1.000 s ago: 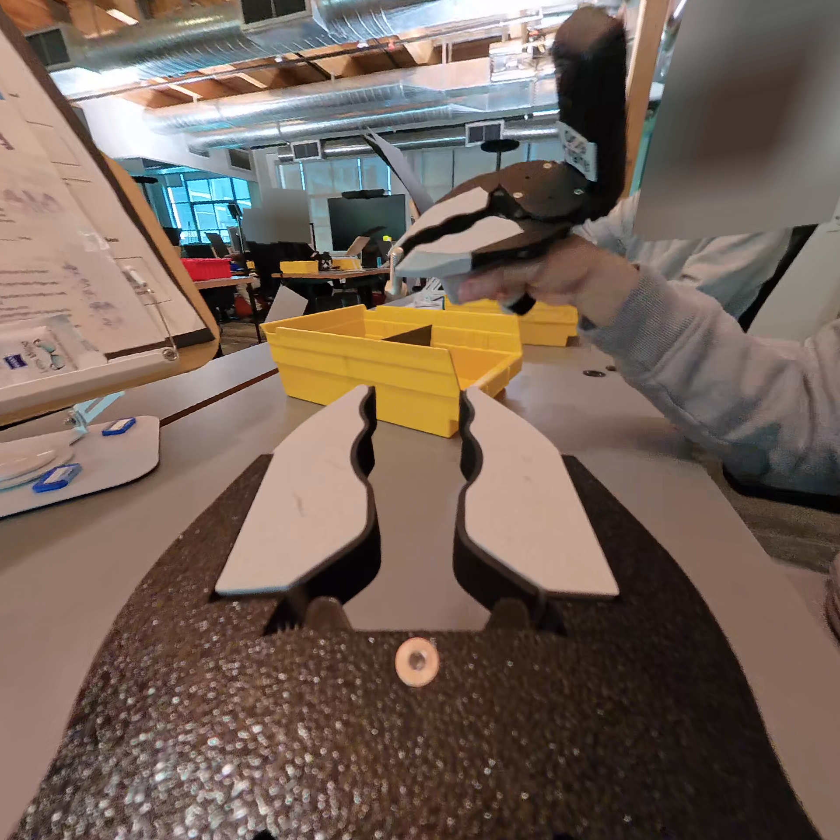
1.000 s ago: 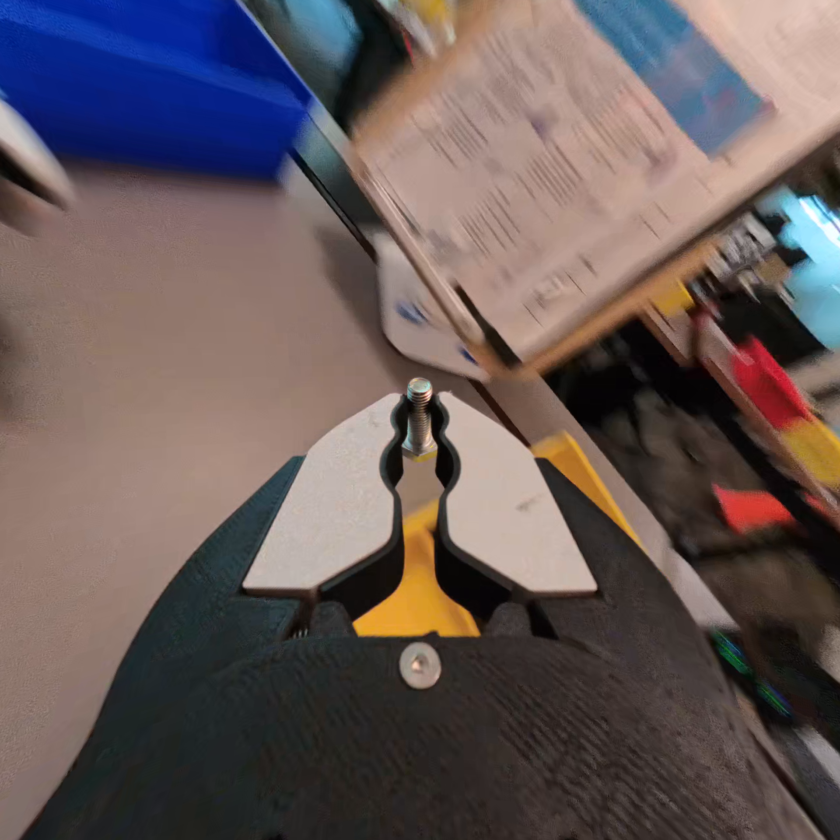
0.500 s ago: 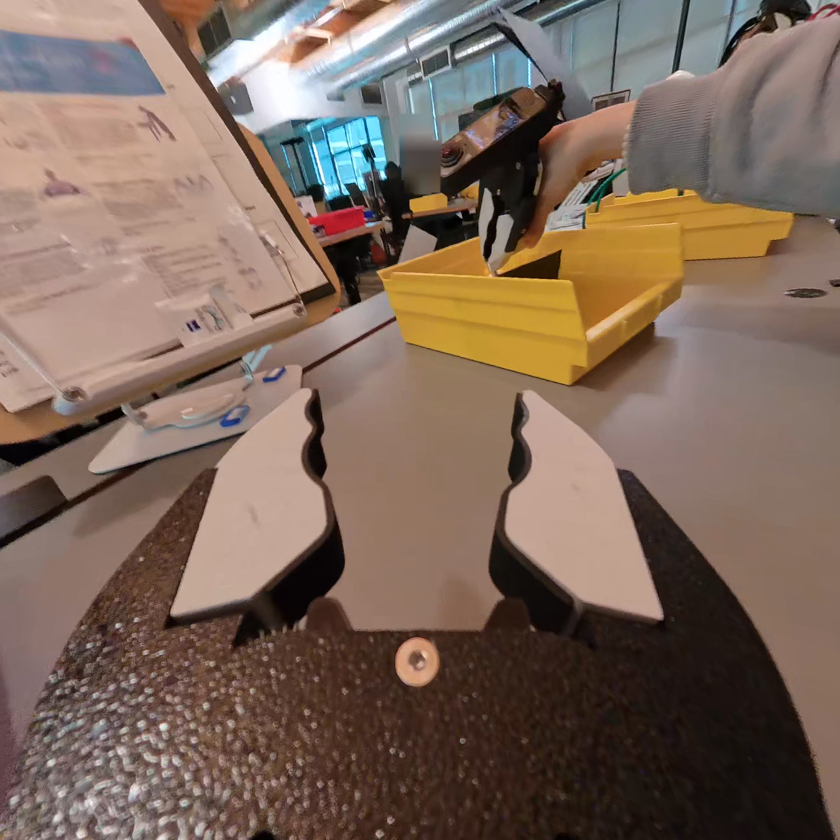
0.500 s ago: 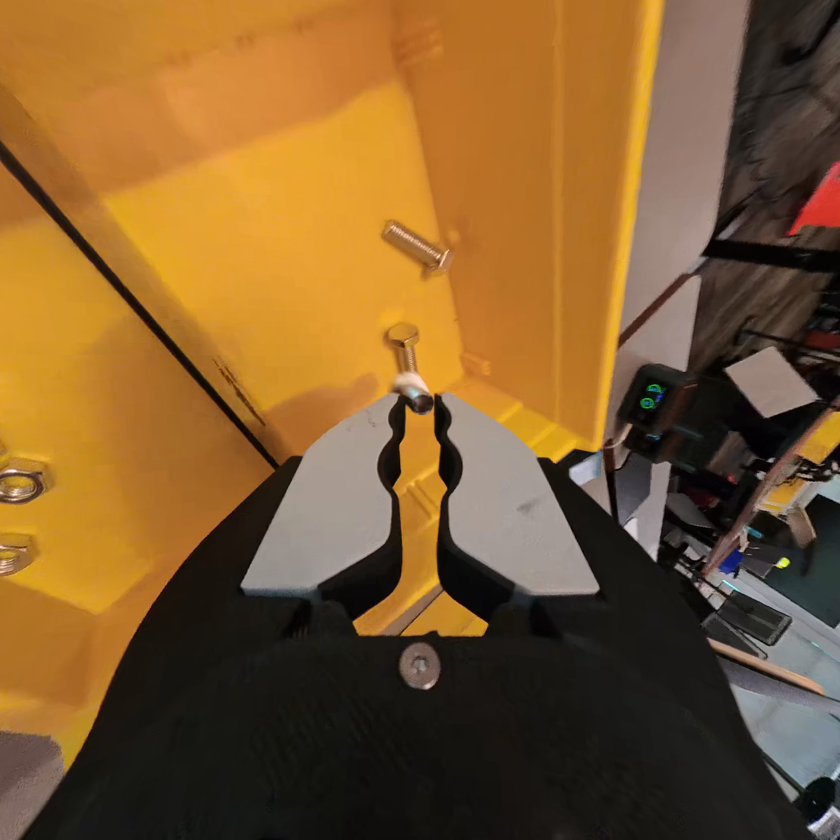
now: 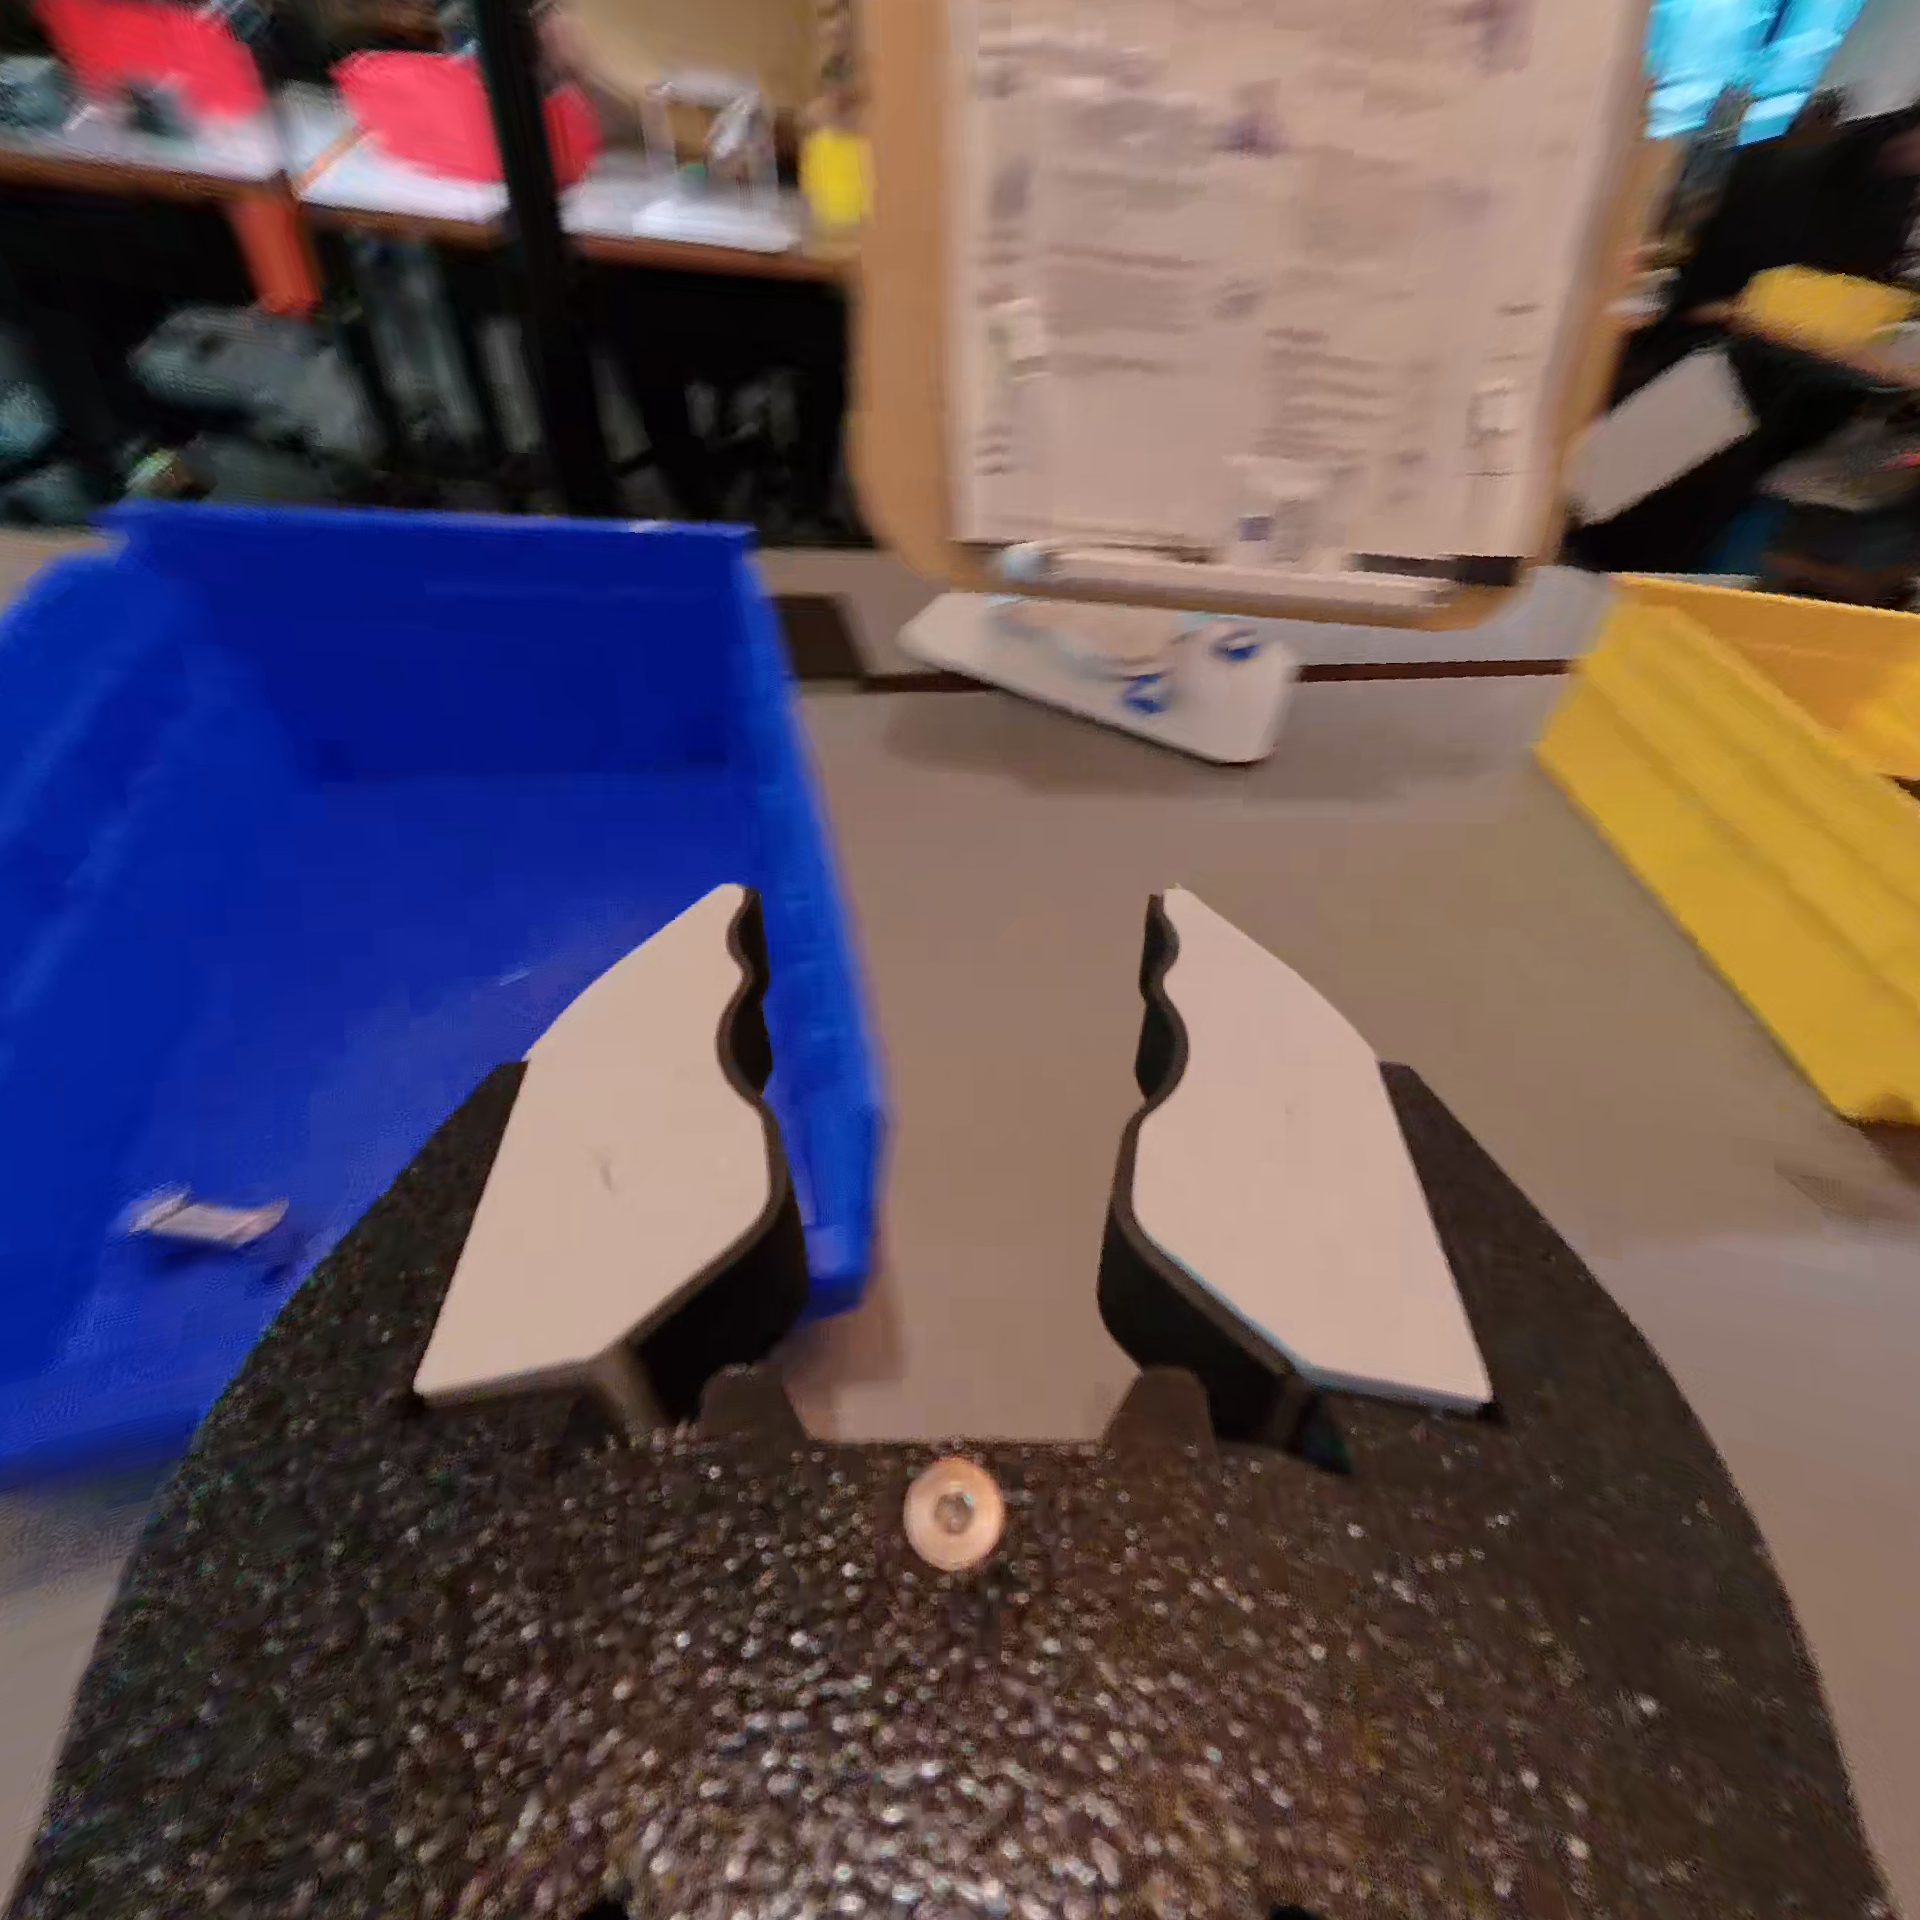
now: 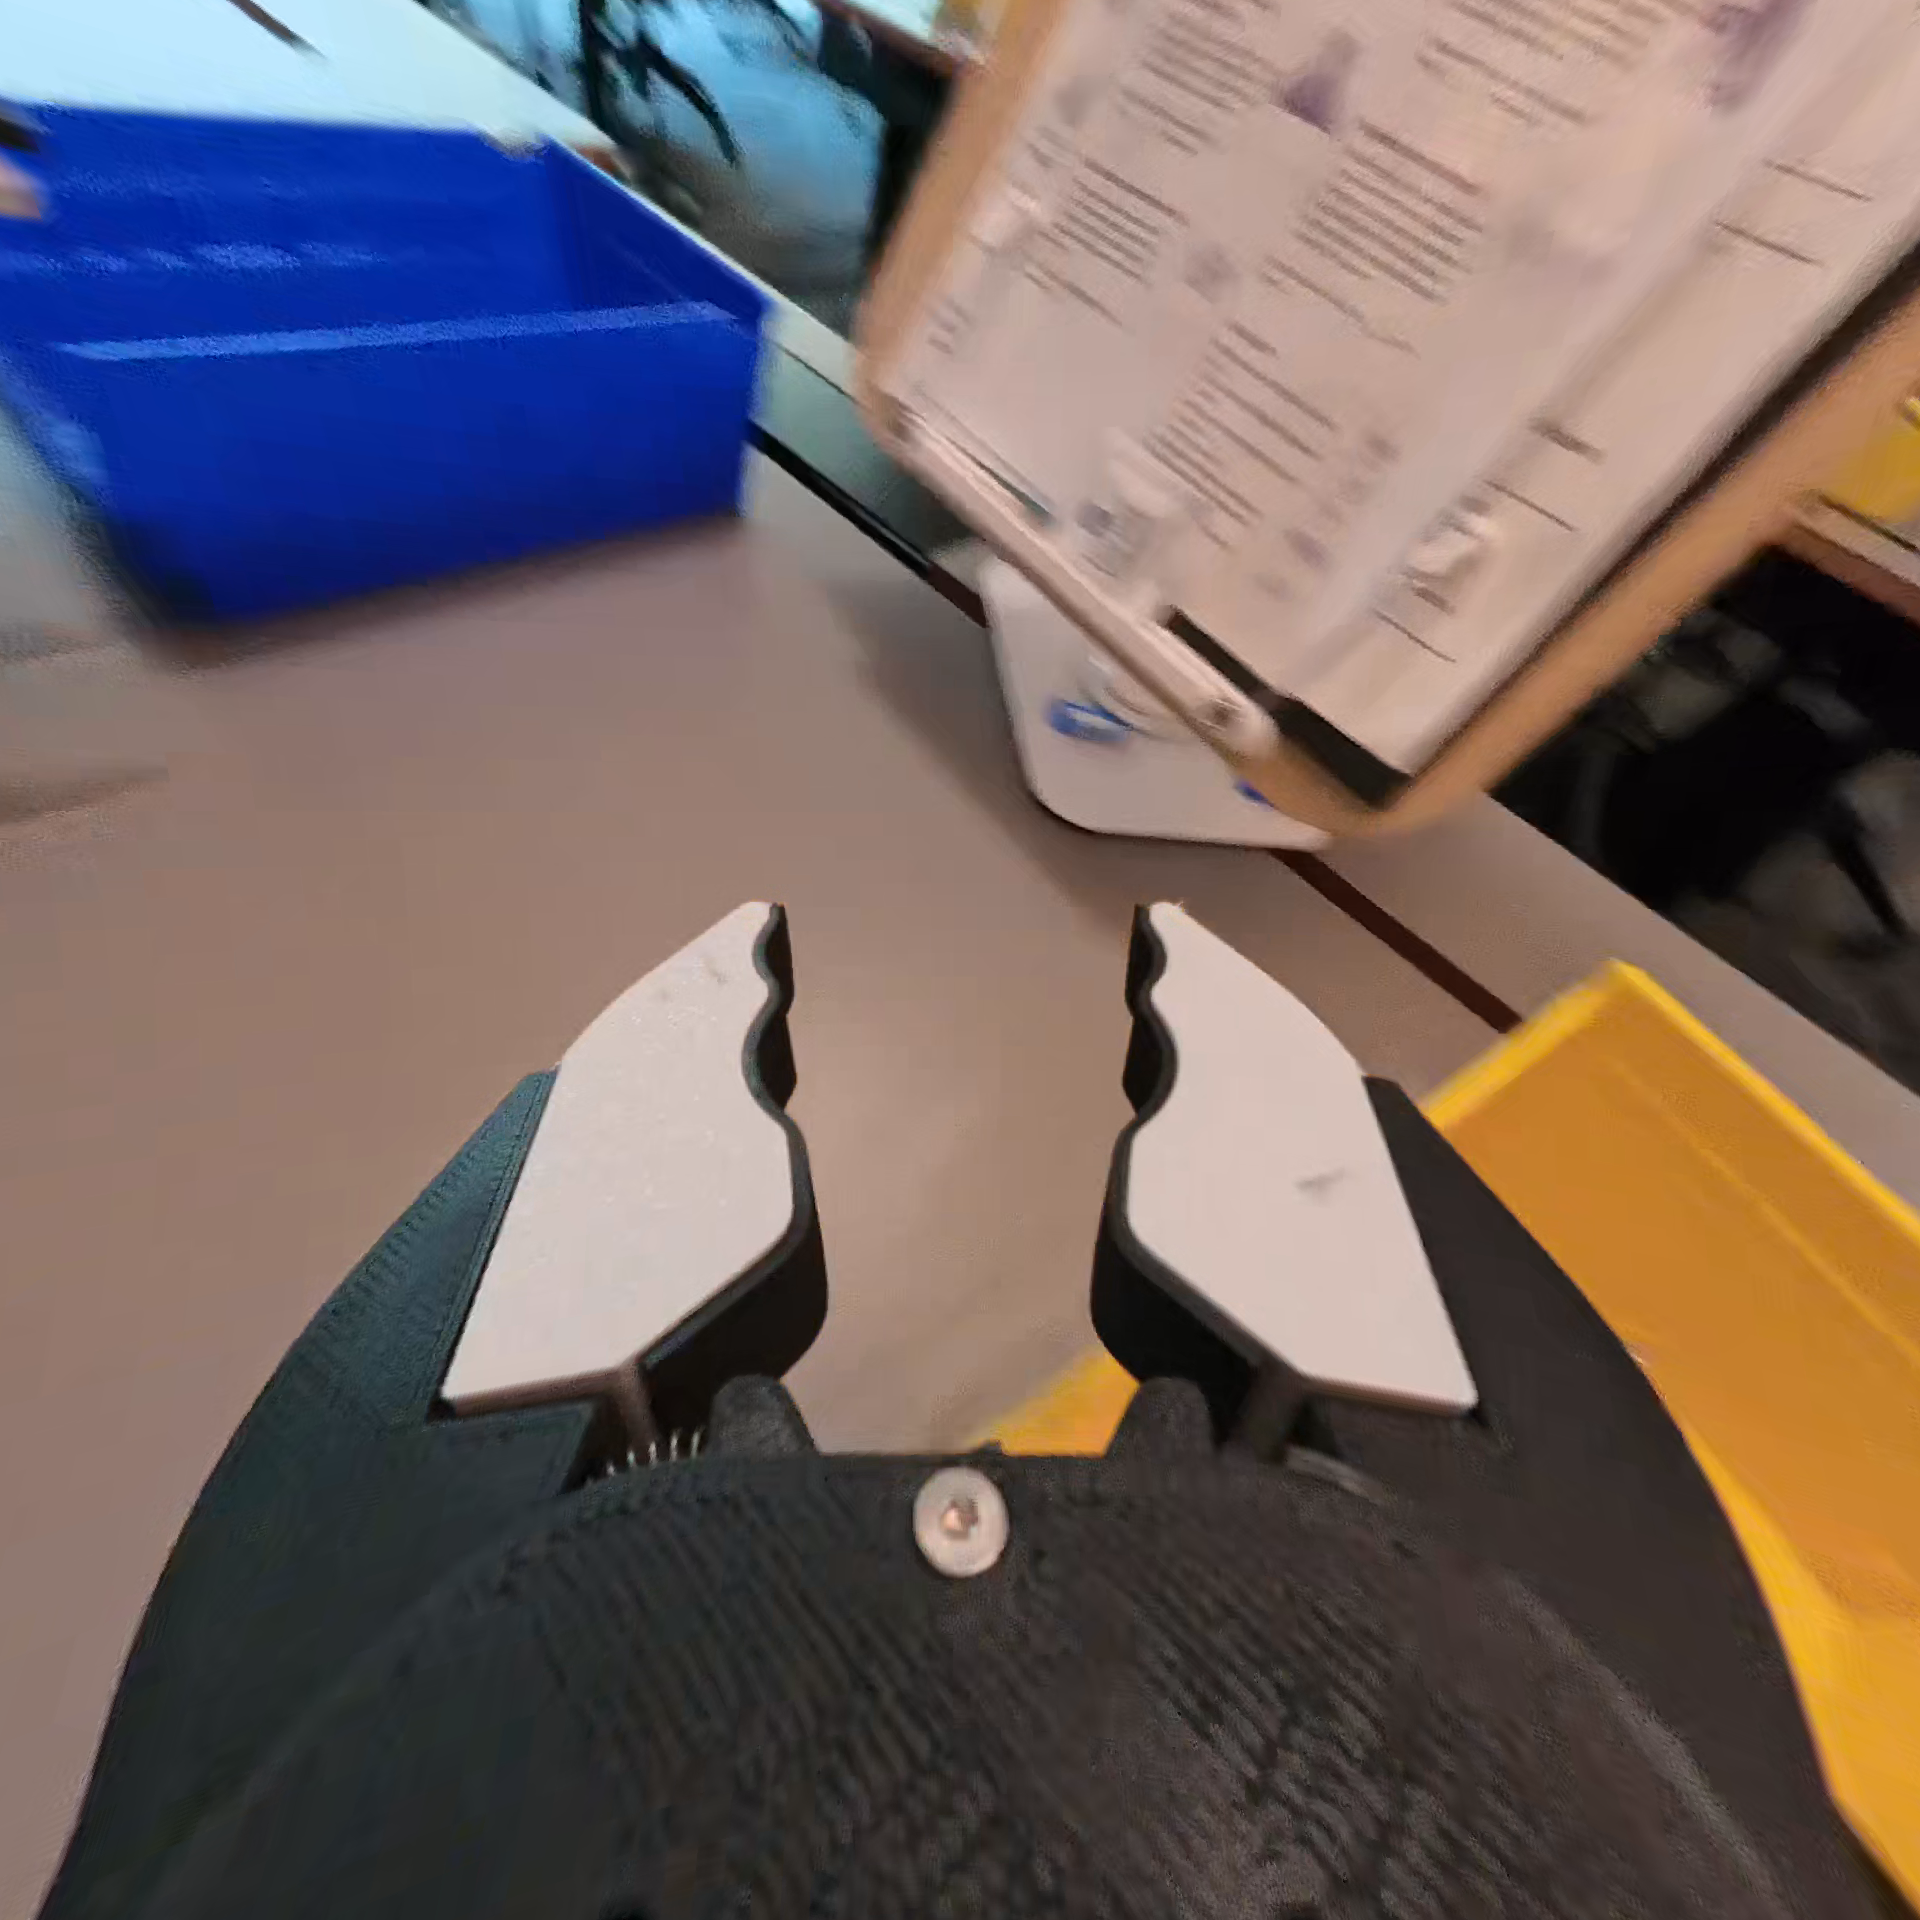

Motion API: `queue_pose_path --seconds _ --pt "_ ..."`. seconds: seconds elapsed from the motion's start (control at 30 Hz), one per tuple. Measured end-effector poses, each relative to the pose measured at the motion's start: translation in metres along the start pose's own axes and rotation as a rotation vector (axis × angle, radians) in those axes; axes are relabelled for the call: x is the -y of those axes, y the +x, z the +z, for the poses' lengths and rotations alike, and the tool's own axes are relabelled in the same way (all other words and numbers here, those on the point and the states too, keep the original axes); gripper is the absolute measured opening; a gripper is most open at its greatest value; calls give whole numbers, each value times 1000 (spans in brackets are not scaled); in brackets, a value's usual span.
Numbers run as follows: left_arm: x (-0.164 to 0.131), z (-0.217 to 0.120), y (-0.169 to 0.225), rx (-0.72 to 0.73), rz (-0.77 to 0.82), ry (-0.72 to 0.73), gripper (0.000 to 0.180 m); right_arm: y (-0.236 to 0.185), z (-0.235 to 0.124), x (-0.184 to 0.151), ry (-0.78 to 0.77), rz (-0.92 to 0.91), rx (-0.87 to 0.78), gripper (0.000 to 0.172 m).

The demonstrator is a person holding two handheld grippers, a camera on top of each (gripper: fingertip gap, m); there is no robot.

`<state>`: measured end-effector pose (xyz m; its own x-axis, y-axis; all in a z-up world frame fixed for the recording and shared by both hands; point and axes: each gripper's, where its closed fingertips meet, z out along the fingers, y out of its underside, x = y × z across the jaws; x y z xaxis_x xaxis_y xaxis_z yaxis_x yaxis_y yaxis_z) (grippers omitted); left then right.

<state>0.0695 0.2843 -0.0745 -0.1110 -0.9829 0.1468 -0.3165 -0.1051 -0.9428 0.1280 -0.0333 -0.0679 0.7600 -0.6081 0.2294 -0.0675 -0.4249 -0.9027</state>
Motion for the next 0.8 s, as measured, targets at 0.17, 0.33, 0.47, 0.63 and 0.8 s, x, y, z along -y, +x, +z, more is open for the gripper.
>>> queue_pose_path --seconds 0.17,0.33,0.47,0.63,0.8 --pt "1 6 -95 130 -181 -233 69 -72 19 4 192 -26 154 63" --pt "-37 31 -138 196 -448 -512 67 -81 22 12 338 117 177 66" --pt "-68 34 -165 415 -579 -703 56 -95 27 8 366 176 260 68" --pt "-90 31 -173 603 -729 -848 51 -122 31 -9 301 46 303 69" --pt "-97 24 -177 770 -809 -897 41 -139 27 -2 319 12 346 72"
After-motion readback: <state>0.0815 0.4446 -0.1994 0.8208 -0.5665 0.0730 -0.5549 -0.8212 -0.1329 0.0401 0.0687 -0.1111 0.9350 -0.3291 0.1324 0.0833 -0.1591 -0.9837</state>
